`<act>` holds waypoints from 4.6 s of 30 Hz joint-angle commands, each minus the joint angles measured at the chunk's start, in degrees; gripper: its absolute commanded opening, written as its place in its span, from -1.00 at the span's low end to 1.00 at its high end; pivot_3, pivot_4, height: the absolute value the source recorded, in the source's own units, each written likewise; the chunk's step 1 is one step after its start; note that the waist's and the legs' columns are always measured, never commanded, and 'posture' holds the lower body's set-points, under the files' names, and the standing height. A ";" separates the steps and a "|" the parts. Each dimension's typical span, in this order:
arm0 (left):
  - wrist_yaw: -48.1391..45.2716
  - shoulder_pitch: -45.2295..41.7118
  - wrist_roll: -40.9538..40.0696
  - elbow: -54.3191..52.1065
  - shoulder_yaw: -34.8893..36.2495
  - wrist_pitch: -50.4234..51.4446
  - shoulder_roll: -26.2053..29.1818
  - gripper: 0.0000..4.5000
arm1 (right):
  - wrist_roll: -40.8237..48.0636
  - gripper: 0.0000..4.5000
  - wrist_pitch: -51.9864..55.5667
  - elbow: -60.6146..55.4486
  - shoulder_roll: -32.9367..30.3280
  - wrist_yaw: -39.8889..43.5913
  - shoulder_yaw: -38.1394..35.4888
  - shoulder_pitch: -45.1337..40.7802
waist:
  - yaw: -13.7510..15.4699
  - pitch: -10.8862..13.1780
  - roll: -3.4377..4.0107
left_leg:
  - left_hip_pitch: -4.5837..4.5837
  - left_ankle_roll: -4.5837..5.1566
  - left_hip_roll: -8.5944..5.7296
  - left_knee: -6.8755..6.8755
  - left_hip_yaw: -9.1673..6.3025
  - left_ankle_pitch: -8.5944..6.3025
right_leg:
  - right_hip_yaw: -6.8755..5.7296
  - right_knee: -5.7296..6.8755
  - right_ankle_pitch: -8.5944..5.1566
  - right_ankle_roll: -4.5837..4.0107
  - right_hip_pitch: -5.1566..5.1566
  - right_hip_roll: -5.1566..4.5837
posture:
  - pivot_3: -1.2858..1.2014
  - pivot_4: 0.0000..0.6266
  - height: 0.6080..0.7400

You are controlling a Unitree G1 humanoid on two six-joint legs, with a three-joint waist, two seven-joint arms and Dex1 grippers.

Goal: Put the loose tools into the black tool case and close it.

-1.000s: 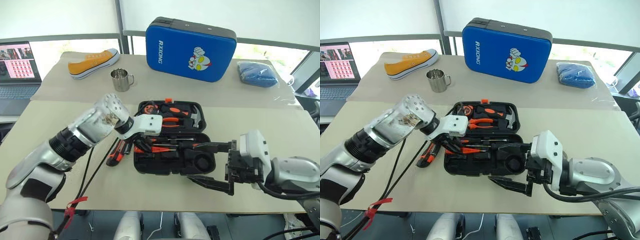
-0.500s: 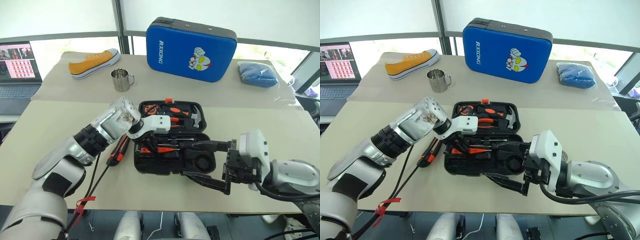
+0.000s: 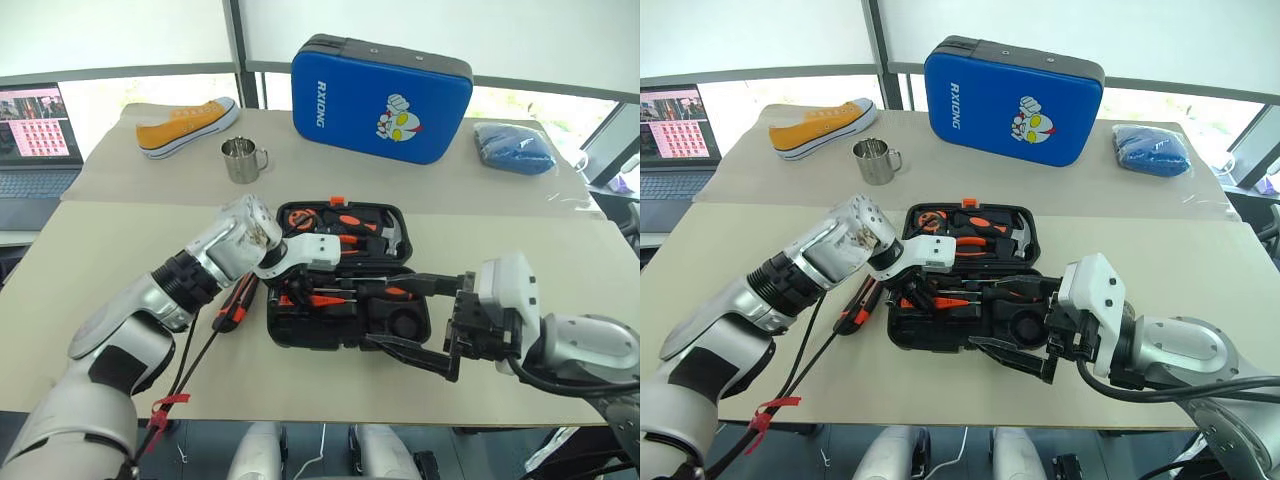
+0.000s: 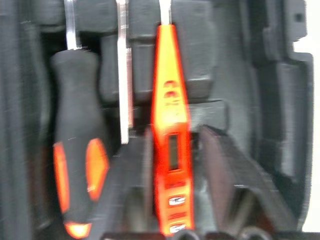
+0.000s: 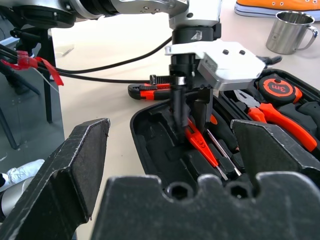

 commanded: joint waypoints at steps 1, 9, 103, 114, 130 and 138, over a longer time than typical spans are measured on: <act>-0.70 -1.64 -0.67 -2.25 4.52 -0.75 2.50 0.21 | 1.25 1.00 -0.52 0.85 0.53 0.29 0.23 -0.72 | 0.00 0.00 0.00 | 0.01 0.00 0.00 0.00 0.00 0.00 | 0.00 0.01 0.00 0.00 0.00 0.00 | 0.03 -0.52 0.98; 4.18 5.35 -14.12 -6.66 26.66 -1.87 2.58 0.21 | -1.55 1.00 -1.46 5.12 0.24 2.83 0.76 -0.71 | -0.05 -0.01 0.03 | 0.03 0.00 0.09 0.01 -0.01 0.00 | 0.00 0.04 0.00 0.00 0.00 -0.05 | 0.03 -0.52 0.98; 10.92 25.54 3.51 21.76 21.00 -56.53 -7.47 -0.96 | 4.40 1.00 1.03 6.30 -1.04 0.19 -0.91 -2.27 | 1.22 -1.00 0.72 | 1.41 0.17 0.01 -0.23 -0.07 -0.11 | -0.12 -0.67 0.05 0.12 1.77 -0.10 | 0.03 -0.52 0.98; 9.22 32.42 -11.61 -2.67 35.11 -33.74 6.00 -0.48 | 1.90 1.00 0.26 10.60 -0.52 4.86 4.19 -8.45 | -1.03 -1.05 0.65 | 1.58 0.20 0.30 -0.49 -0.05 -0.14 | -0.03 -0.70 -0.01 -0.03 1.75 0.06 | 0.03 -0.52 0.98; 16.51 62.42 -24.49 -24.77 72.03 2.10 32.87 0.99 | -7.14 1.00 -3.74 20.64 3.97 17.89 13.70 -17.98 | 0.07 -0.40 0.13 | 0.58 0.20 0.23 -0.71 0.07 -0.15 | -0.08 -0.62 -0.06 -0.03 0.42 -0.23 | 0.03 -0.52 0.98; 34.61 31.27 -28.65 -31.49 48.18 39.50 31.67 0.99 | -8.16 1.00 -3.19 18.23 4.64 17.32 12.70 -16.22 | 1.21 -0.32 -0.13 | 0.59 0.09 0.11 -0.66 0.03 -0.08 | -0.16 -0.62 0.01 0.02 0.55 -0.21 | 0.03 -0.52 0.98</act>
